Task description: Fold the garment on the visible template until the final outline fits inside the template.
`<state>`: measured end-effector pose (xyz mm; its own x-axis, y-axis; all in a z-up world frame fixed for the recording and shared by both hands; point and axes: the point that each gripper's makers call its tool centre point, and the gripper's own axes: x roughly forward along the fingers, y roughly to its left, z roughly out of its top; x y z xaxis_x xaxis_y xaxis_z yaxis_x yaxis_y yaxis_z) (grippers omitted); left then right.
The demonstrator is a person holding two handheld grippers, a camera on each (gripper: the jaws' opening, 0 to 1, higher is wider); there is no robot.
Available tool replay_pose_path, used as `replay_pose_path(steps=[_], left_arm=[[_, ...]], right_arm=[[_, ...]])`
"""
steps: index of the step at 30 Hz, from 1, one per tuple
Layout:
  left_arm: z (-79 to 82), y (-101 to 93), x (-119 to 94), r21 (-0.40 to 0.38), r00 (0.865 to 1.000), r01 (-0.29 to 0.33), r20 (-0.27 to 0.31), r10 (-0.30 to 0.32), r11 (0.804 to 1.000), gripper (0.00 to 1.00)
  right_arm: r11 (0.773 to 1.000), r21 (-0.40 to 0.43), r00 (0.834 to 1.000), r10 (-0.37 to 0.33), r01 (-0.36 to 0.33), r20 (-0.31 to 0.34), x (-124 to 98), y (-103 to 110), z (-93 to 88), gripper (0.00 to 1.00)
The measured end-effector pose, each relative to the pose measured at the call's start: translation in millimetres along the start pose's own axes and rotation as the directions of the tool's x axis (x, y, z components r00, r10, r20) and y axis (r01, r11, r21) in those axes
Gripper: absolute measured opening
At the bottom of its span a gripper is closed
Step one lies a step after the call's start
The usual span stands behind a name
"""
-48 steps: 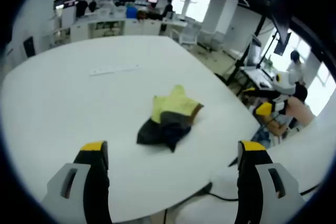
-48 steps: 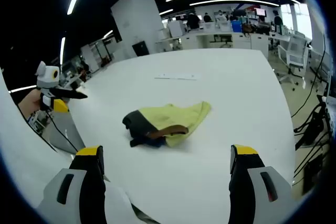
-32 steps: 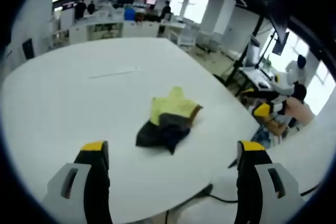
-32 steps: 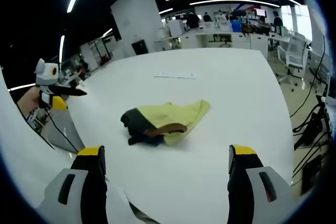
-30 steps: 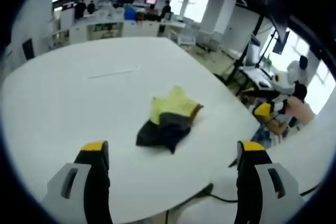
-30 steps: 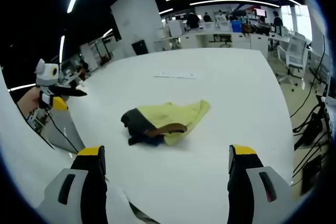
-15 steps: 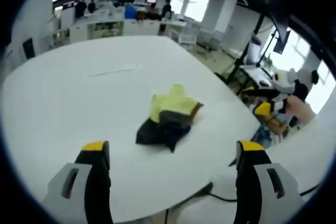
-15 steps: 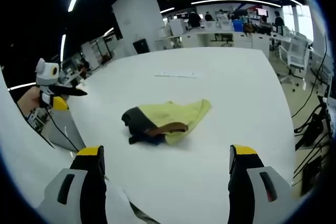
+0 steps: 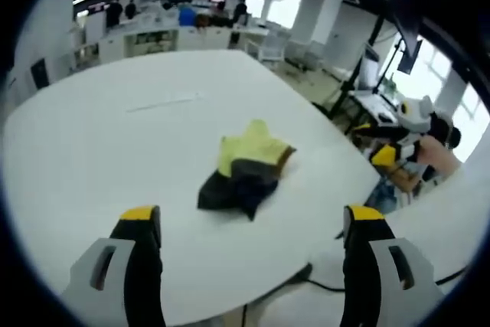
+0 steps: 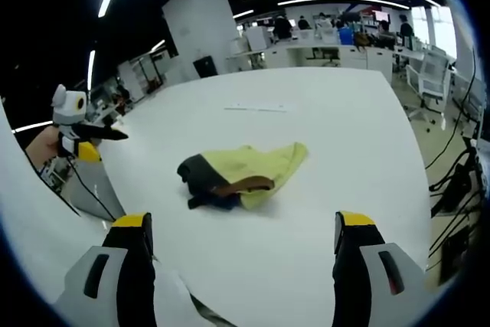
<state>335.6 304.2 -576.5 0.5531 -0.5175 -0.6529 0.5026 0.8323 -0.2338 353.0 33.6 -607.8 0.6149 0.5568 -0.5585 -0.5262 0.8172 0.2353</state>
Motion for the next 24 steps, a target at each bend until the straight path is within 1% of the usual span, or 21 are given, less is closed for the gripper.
replay_pose_path(steps=[12, 24], left_arm=[[1.2, 0.0, 2.0, 0.006, 1.0, 0.002, 0.008, -0.002, 1.0, 0.94], [4.2, -3.6, 13.8, 0.015, 1.0, 0.028, 0.004, -0.028, 0.999, 0.92]], right_arm=[[1.0, 0.001, 1.0, 0.003, -0.003, -0.006, 3.8, -2.3, -0.1, 0.98], [1.0, 0.003, 1.0, 0.002, -0.002, -0.011, 11.1, -7.3, -0.2, 0.97]])
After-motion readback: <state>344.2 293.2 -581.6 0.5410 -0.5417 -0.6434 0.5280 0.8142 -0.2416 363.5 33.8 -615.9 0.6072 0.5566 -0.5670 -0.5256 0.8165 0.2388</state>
